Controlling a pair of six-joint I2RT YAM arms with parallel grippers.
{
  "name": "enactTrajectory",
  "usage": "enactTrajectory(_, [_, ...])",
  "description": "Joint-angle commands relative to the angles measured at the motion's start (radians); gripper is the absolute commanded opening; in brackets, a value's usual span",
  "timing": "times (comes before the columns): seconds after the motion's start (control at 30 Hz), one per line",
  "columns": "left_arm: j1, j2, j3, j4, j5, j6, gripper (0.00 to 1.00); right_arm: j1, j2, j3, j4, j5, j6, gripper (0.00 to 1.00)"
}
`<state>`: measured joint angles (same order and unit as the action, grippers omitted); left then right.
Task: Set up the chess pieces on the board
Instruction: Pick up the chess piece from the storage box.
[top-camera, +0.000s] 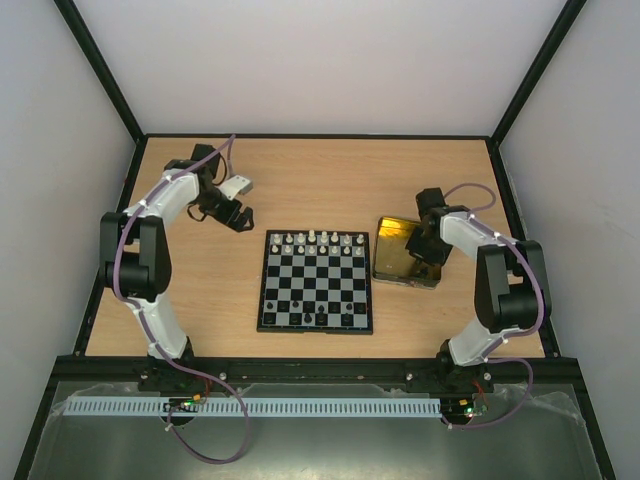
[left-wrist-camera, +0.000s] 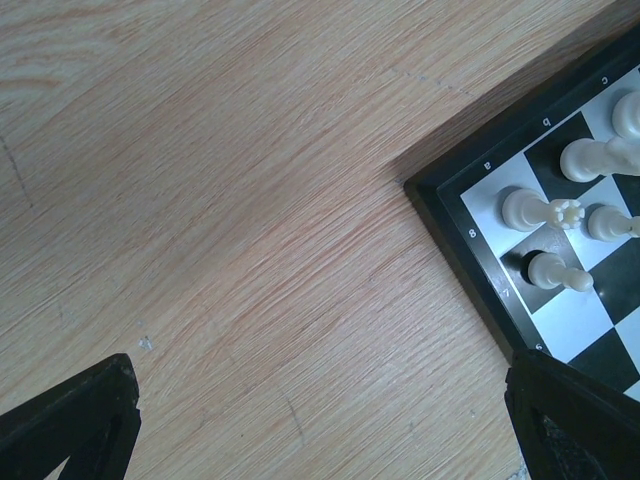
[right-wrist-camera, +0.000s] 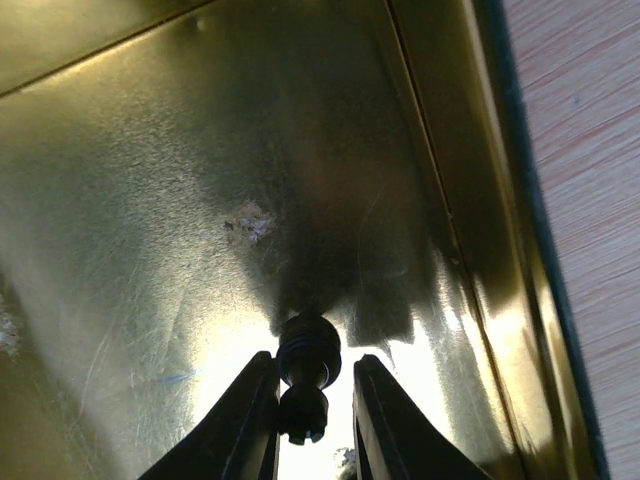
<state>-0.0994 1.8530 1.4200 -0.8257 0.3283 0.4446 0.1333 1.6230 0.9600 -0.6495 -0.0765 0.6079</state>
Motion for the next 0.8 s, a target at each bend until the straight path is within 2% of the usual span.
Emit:
enactTrajectory(0.0, [0.007, 0.023, 0.017, -0.024, -0.008, 0.005, 0.99, -0.006, 0.023, -0.017, 0.028, -0.005, -0.015, 0.21])
enactTrajectory(0.23, [0.007, 0.023, 0.003, -0.017, -0.011, 0.005, 0.99, -0.007, 0.036, -0.003, 0.027, -0.004, -0.033, 0.13])
enactTrajectory(0.77, [0.007, 0.013, -0.003, -0.012, -0.004, -0.003, 0.99, -0.009, 0.001, 0.057, -0.057, 0.034, -0.066, 0.07])
